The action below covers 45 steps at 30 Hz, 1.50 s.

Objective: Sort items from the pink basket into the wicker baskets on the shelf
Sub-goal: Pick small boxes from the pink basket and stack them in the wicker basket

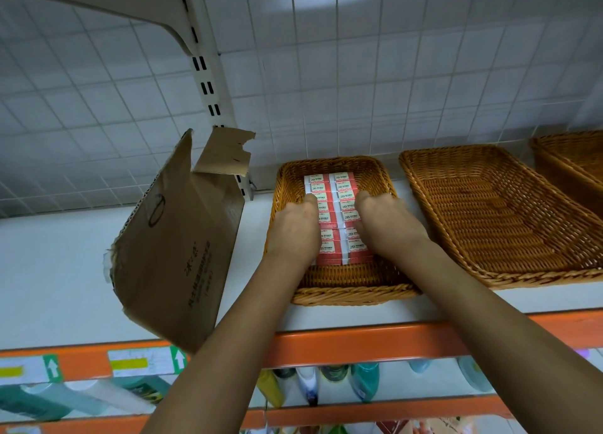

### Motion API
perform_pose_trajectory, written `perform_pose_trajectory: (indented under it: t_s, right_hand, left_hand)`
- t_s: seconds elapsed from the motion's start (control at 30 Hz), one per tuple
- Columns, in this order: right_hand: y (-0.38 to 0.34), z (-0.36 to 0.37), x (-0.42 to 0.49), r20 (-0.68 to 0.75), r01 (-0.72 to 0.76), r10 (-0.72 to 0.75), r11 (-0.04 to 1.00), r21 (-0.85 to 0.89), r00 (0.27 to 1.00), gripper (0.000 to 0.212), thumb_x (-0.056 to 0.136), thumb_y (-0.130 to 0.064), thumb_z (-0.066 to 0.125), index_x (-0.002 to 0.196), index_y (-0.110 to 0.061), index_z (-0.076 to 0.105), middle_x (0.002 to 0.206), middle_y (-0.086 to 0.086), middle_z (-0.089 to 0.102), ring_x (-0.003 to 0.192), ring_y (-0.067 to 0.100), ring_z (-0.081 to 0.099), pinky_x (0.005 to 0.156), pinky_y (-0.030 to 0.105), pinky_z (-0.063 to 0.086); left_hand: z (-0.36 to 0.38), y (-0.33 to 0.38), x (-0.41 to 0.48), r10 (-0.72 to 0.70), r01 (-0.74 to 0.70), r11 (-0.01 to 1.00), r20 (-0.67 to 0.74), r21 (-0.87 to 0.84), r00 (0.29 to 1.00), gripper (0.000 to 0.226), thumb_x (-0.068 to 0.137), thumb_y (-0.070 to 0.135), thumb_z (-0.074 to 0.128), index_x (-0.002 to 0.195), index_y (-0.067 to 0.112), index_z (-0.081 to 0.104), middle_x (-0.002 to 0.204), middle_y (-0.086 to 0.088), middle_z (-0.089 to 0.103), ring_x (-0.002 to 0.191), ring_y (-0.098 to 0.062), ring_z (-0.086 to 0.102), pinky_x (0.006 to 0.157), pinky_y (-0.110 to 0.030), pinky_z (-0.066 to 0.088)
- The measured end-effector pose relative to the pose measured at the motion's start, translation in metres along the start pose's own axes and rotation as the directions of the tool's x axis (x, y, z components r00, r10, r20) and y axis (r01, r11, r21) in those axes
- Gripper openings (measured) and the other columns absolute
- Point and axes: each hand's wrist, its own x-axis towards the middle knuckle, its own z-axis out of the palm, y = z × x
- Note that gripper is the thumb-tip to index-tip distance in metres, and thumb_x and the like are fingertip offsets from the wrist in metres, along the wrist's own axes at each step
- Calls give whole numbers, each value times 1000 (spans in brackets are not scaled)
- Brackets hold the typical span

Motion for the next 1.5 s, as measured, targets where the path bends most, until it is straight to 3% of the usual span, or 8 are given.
perform_pose_trajectory:
  t_s: [0.23, 0.33, 0.47, 0.6, 0.77, 0.93, 1.1, 1.5]
  right_hand:
    - [-1, -6, 2, 31, -39, 37, 997, 69, 999, 38, 92, -22, 57, 125, -8, 46, 121, 12, 55, 107, 27, 55, 85, 32, 48]
    - [4, -14, -3, -75, -18, 22, 998, 58, 997, 39, 90, -22, 58, 126, -10, 48, 125, 9, 51, 114, 26, 49, 94, 32, 42]
    - [25, -37, -18, -182, 35, -35, 999, -5, 983, 35, 89, -22, 56, 122, -10, 50, 122, 10, 53, 115, 27, 47, 95, 30, 35]
    - [67, -61, -40, -198, 5, -18, 998, -62, 980, 33, 87, -20, 52, 117, -7, 51, 117, 13, 53, 110, 30, 47, 94, 32, 33]
    - [145, -91, -83, -242, -132, 109, 988, -81, 964, 32, 87, -21, 51, 117, -9, 52, 116, 12, 55, 110, 31, 49, 94, 35, 36]
    - [226, -124, -134, -295, -254, 222, 965, -72, 929, 27, 75, -17, 45, 89, -1, 62, 83, 20, 62, 80, 39, 59, 76, 39, 39]
    - [303, -154, -190, -290, -362, 309, 920, -151, 906, 29, 88, -20, 47, 112, -9, 56, 110, 14, 57, 107, 34, 52, 87, 39, 39]
    - [431, -198, -256, -328, -566, 512, 820, -89, 794, 35, 88, -19, 52, 120, -6, 55, 119, 15, 56, 115, 33, 46, 94, 40, 40]
  left_hand:
    - [-10, 4, -1, 33, -34, 996, 20, 84, 999, 42, 94, 29, 55, 130, 10, 44, 122, -12, 57, 107, -29, 57, 82, -35, 50]
    - [-17, 17, -1, 87, -75, 978, -54, 194, 995, 42, 93, 32, 55, 129, 11, 45, 119, -11, 58, 106, -29, 57, 79, -35, 49]
    - [-21, 55, 0, 221, -199, 964, -117, 179, 968, 33, 91, 28, 54, 120, 13, 50, 117, -11, 59, 108, -31, 55, 82, -38, 47]
    - [-18, 113, -2, 358, -332, 924, -121, 189, 926, 31, 90, 30, 53, 116, 14, 50, 116, -11, 58, 109, -31, 53, 84, -38, 43]
    - [-4, 202, -14, 498, -480, 866, -153, 139, 854, 29, 91, 28, 49, 117, 15, 51, 115, -9, 58, 110, -30, 53, 85, -39, 44]
    - [17, 300, -34, 605, -607, 792, -205, 58, 770, 28, 91, 29, 51, 113, 12, 57, 107, -13, 62, 101, -34, 57, 78, -42, 48]
    - [38, 394, -50, 684, -685, 725, -182, 64, 707, 29, 93, 35, 46, 113, 15, 53, 112, -10, 59, 107, -31, 53, 87, -40, 44]
    - [64, 546, -61, 808, -812, 583, -125, 28, 576, 33, 92, 30, 49, 121, 15, 52, 119, -10, 58, 112, -31, 53, 83, -40, 44]
